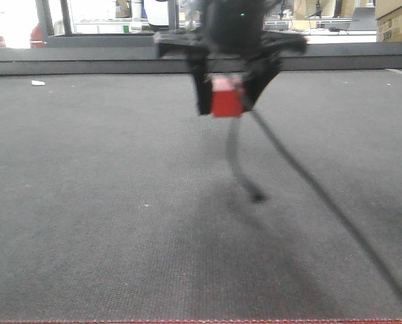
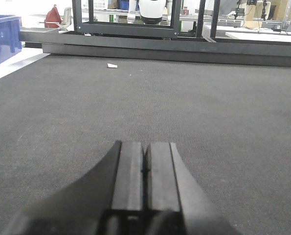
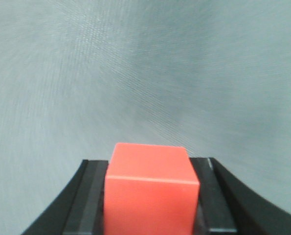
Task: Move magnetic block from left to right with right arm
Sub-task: 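Lift the red cube with the right gripper and raise the arm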
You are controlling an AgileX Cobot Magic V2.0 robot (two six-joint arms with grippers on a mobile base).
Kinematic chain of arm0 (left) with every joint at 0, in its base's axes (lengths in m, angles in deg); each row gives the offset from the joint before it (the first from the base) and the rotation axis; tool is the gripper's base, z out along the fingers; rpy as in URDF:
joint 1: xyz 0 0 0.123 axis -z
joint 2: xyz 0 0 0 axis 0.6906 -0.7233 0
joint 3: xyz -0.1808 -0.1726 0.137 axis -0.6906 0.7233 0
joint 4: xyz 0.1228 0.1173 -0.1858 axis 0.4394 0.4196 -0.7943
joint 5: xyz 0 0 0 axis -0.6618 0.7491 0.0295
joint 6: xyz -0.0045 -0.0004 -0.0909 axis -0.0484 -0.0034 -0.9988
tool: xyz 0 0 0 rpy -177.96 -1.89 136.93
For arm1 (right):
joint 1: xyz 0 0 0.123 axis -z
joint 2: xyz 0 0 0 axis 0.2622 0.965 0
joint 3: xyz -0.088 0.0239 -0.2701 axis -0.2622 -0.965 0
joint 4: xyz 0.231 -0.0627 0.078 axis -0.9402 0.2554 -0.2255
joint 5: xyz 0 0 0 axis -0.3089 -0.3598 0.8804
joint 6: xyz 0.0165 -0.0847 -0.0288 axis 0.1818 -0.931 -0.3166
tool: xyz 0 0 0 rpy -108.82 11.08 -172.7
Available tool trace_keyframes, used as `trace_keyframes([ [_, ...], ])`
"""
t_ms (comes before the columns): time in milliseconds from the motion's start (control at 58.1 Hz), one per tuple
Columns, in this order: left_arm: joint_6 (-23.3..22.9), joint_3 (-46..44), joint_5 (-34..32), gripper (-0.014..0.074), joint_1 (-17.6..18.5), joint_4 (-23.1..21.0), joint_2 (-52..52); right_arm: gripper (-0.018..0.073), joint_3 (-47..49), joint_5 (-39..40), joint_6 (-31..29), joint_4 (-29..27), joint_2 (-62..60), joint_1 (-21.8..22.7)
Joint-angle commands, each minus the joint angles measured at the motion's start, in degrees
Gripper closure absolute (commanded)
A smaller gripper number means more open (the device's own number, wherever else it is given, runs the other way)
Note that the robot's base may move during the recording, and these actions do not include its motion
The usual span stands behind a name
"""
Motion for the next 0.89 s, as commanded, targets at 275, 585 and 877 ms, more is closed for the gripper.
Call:
trace_keyframes([
  [275,-0.4,0.4,-4.6,0.0722,0.4,-0.3,0.7,0.0313,-29.1,19.1,-11.0,1.5,-34.9,8.5],
  [585,-0.4,0.4,-4.6,0.0722,0.4,-0.3,0.7,0.0313,-47.2,24.3,-15.6,1.6,-61.5,9.3],
  [877,-0.4,0.4,-4.6,0.0722,0.4,-0.3,0.7,0.0313,-60.9,27.2,-15.6,1.6,-87.4,9.3],
])
